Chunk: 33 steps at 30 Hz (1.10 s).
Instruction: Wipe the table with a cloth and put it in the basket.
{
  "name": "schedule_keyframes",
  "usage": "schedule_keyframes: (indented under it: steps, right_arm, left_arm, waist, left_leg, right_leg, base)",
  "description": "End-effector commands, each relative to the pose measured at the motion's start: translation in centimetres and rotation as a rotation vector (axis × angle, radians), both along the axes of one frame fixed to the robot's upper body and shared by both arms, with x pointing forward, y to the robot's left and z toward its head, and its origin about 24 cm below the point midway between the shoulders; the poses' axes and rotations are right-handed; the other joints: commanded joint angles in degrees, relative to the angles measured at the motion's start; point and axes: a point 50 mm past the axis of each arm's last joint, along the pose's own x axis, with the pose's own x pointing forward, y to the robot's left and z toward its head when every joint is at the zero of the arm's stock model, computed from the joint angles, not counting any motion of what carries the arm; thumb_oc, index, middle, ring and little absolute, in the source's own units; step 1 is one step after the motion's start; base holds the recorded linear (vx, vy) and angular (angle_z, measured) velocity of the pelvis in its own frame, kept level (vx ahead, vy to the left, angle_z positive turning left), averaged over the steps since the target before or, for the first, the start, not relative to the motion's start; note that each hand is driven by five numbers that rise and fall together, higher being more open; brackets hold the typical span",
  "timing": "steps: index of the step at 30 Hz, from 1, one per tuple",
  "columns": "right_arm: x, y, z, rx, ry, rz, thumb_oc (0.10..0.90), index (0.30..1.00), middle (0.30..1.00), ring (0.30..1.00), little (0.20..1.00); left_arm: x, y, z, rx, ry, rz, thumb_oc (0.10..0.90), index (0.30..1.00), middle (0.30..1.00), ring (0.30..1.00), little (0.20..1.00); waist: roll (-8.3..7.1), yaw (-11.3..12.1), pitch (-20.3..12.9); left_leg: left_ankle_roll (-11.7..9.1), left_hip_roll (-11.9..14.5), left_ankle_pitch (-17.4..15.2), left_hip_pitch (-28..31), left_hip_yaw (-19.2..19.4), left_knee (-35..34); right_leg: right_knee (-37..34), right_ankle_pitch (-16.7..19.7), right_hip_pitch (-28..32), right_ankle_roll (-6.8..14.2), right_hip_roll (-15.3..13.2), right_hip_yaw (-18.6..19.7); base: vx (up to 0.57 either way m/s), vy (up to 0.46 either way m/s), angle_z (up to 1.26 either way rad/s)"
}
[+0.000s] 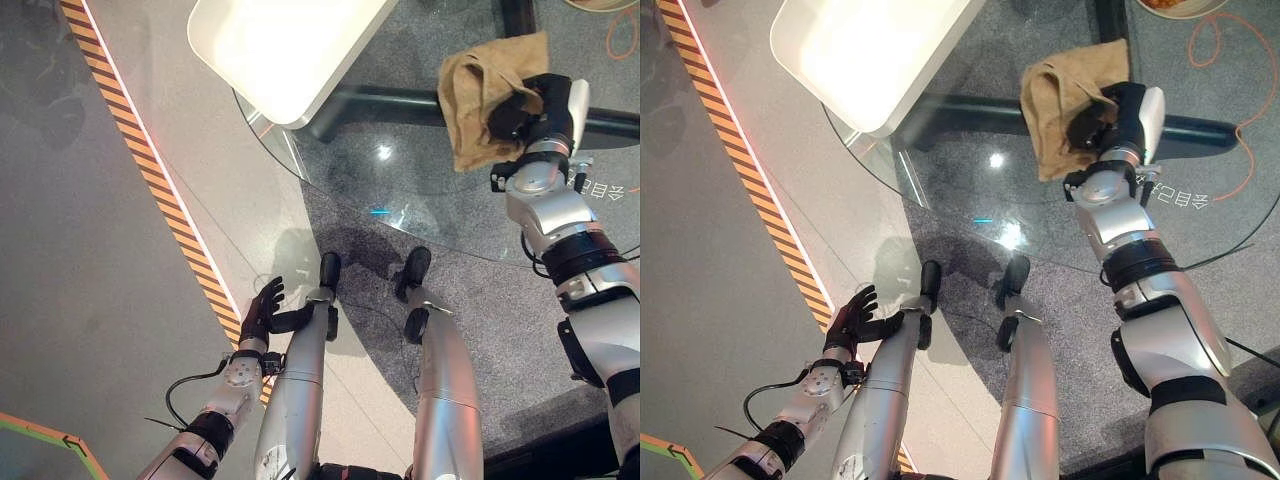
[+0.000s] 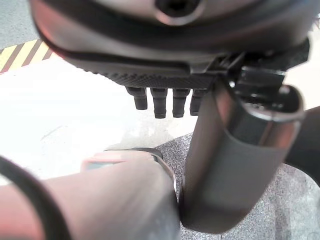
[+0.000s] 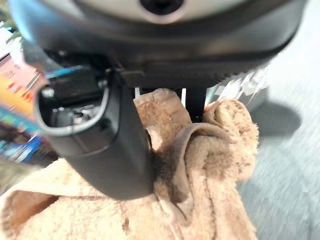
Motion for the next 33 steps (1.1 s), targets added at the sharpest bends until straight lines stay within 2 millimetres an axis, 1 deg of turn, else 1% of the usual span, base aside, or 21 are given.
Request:
schedule_keyframes:
  steps: [1, 5, 12, 14, 17, 20, 25, 27, 29, 31, 32, 33]
  right_arm:
    - [-0.8, 10.0, 4.3, -0.080, -0.157, 0.438, 0.100, 0.300, 0.300, 0.300, 0.200]
    - [-0.9, 11.1, 3.9, -0.113, -0.137, 0.486, 0.100, 0.300, 0.300, 0.300, 0.200]
    - [-0.9, 12.6, 2.1, -0.198, -0.052, 0.560, 0.100, 0.300, 0.300, 0.300, 0.200]
    - [-0.8, 12.7, 1.4, -0.237, -0.022, 0.540, 0.100, 0.300, 0.300, 0.300, 0.200]
    - [-0.5, 12.3, 0.8, -0.239, 0.009, 0.494, 0.100, 0.300, 0.300, 0.300, 0.200]
    - [-0.1, 11.3, 0.4, -0.237, 0.025, 0.443, 0.100, 0.300, 0.300, 0.300, 0.200]
    - [0.4, 9.7, 0.7, -0.251, 0.028, 0.338, 0.100, 0.300, 0.300, 0.300, 0.200]
    - [0.5, 8.4, 1.1, -0.263, 0.016, 0.271, 0.100, 0.300, 0.300, 0.300, 0.200]
    - [0.6, 7.8, 1.4, -0.273, 0.008, 0.244, 0.100, 0.300, 0.300, 0.300, 0.200]
    - [0.6, 6.2, 2.1, -0.298, -0.006, 0.178, 0.100, 0.300, 0.300, 0.300, 0.200]
    - [0.6, 5.8, 2.3, -0.300, -0.009, 0.162, 0.100, 0.300, 0.300, 0.300, 0.200]
    - [0.5, 4.7, 2.8, -0.324, -0.021, 0.123, 0.100, 0.300, 0.300, 0.300, 0.200]
  left_arm:
    - [-5.6, 0.2, -3.9, 0.064, 0.169, -0.028, 0.800, 0.900, 0.900, 0.900, 0.900]
    - [-5.4, 0.0, -3.7, 0.061, 0.164, -0.030, 0.800, 0.900, 0.900, 0.900, 0.900]
    - [-5.0, -0.1, -3.5, 0.069, 0.161, -0.047, 0.800, 0.900, 0.900, 0.900, 0.900]
    - [-5.0, -0.1, -3.5, 0.073, 0.161, -0.048, 0.800, 0.900, 0.900, 0.900, 0.900]
    - [-5.0, -0.1, -3.4, 0.078, 0.158, -0.050, 0.800, 0.900, 0.900, 0.900, 0.900]
    - [-4.9, 0.0, -3.5, 0.085, 0.159, -0.050, 0.800, 0.900, 0.900, 0.900, 0.900]
    - [-4.9, 0.3, -3.5, 0.092, 0.160, -0.044, 0.800, 0.900, 0.900, 0.900, 0.900]
    - [-5.0, 0.5, -3.6, 0.097, 0.162, -0.044, 0.800, 0.900, 0.900, 0.900, 0.900]
    - [-5.1, 0.7, -3.6, 0.097, 0.161, -0.040, 0.800, 0.900, 0.900, 0.900, 0.900]
    - [-5.2, 0.9, -3.6, 0.100, 0.158, -0.035, 0.800, 0.900, 0.900, 0.900, 0.900]
    - [-5.2, 1.0, -3.6, 0.102, 0.158, -0.034, 0.800, 0.900, 0.900, 0.900, 0.900]
    - [-5.3, 1.2, -3.6, 0.104, 0.159, -0.027, 0.800, 0.900, 0.900, 0.900, 0.900]
  waist:
    - [1.53, 3.76, -0.64]
    - [1.53, 3.95, -0.64]
    - [1.34, 4.32, -0.64]
    - [1.34, 4.36, -0.64]
    - [1.39, 4.39, -0.64]
    - [1.41, 4.39, -0.64]
    - [1.30, 4.24, -0.64]
    - [1.20, 4.06, -0.64]
    - [1.12, 3.95, -0.64]
    - [0.77, 3.65, -0.64]
    - [0.71, 3.60, -0.64]
    - [0.56, 3.38, -0.64]
  left_leg:
    - [7.46, -5.15, 2.93, 1.05, 5.82, -4.17]
    - [7.42, -5.27, 3.06, 1.19, 5.78, -4.28]
    - [7.32, -5.34, 3.43, 0.93, 5.68, -4.45]
    - [7.35, -5.32, 3.44, 0.84, 5.69, -4.45]
    - [7.38, -5.27, 3.50, 0.73, 5.82, -4.44]
    - [7.38, -5.16, 3.41, 0.70, 5.82, -4.45]
    - [7.44, -4.96, 3.32, 0.98, 5.87, -4.59]
    - [7.49, -4.86, 3.14, 1.16, 5.84, -4.58]
    - [7.54, -4.81, 3.05, 1.26, 5.80, -4.58]
    - [7.61, -4.72, 2.97, 1.66, 5.81, -4.81]
    - [7.62, -4.67, 2.94, 1.72, 5.80, -4.85]
    - [7.63, -4.58, 2.90, 1.79, 5.79, -4.90]
  right_leg:
    - [-0.03, -1.18, 1.34, 2.35, 0.01, -0.76]
    - [-0.13, -1.21, 1.55, 2.41, -0.11, -0.91]
    - [-0.52, -0.89, 1.58, 2.59, -0.44, -1.45]
    - [-0.54, -0.82, 1.47, 2.61, -0.52, -1.52]
    - [-0.66, -0.70, 1.44, 2.60, -0.56, -1.58]
    - [-0.95, -0.59, 1.55, 2.64, -0.57, -1.57]
    - [-1.22, -0.26, 1.79, 2.74, -0.41, -1.51]
    - [-1.40, -0.11, 1.96, 2.76, -0.27, -1.44]
    - [-1.32, -0.06, 1.97, 2.80, -0.19, -1.41]
    - [-1.81, 0.14, 2.43, 2.82, 0.05, -1.35]
    - [-1.87, 0.18, 2.48, 2.84, 0.07, -1.33]
    - [-1.97, 0.27, 2.51, 2.87, 0.19, -1.24]
  base:
    - [0.00, 0.009, 0.04]
    - [0.00, 0.000, 0.07]
    - [0.00, -0.014, 0.04]
    - [-0.01, -0.020, 0.04]
    - [0.00, -0.004, 0.01]
    - [0.00, 0.000, 0.00]
    - [0.00, -0.026, 0.00]
    - [0.00, -0.053, 0.00]
    - [0.00, -0.017, 0.00]
    - [0.00, -0.051, 0.00]
    - [0.00, -0.054, 0.00]
    - [0.00, -0.045, 0.00]
